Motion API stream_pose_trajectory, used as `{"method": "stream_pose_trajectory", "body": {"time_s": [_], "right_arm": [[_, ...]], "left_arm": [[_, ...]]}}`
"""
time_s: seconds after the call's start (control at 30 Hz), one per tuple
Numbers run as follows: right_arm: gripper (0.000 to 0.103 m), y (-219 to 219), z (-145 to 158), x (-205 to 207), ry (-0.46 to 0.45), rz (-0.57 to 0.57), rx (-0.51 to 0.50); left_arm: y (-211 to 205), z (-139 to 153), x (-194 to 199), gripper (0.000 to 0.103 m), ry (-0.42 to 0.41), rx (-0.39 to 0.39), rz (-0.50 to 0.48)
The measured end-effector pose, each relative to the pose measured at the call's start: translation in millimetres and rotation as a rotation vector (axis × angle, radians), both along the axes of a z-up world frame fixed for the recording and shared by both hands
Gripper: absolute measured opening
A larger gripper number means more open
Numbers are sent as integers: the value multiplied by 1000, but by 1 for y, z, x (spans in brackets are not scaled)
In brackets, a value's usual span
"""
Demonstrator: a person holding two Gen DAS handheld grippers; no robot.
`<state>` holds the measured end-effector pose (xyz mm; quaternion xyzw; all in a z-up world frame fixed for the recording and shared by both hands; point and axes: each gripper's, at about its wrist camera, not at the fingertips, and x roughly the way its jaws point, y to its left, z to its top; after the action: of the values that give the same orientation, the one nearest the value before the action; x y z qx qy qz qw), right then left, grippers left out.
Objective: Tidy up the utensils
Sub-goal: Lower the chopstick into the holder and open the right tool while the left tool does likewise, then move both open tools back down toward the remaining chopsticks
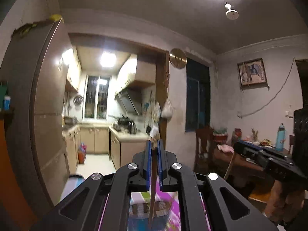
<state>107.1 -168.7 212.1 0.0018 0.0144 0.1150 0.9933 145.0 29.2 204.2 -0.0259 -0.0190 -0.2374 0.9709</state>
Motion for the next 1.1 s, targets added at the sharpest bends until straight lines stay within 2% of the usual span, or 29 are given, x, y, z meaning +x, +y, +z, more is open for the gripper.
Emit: {"method": "stream_pose_trajectory", "body": {"time_s": [0.13,0.27,0.37,0.53,0.7,0.77,0.83,0.87,0.93,1.03,1.1], "right_arm": [[5,-4,21,48,-52,-35,22],[5,-9,13,88,-55,-66,44],[5,-15,-11,115,-5,-68,86],[5,-25,-71,153,116,-68,167],[6,-26,-116,167,214,-93,202],[6,-29,-123,169,231,-115,200],[9,-35,-122,162,220,-145,199],[14,-41,-118,155,203,-162,204],[19,-53,-107,140,163,-185,214],[19,-72,-87,117,106,-215,205],[19,-88,-75,87,66,-235,193]], "left_arm": [[-12,11,41,7,-14,-14,10],[-28,-5,84,7,11,2,11],[-35,-32,112,7,52,31,13],[-41,-91,150,7,143,51,10],[-39,-130,165,8,195,85,35],[-34,-137,167,8,212,76,41],[-29,-130,160,8,192,72,46],[-26,-124,156,8,178,66,48],[-15,-105,143,10,136,40,57],[10,-74,111,17,69,-11,87],[24,-62,90,21,35,-27,103]]}}
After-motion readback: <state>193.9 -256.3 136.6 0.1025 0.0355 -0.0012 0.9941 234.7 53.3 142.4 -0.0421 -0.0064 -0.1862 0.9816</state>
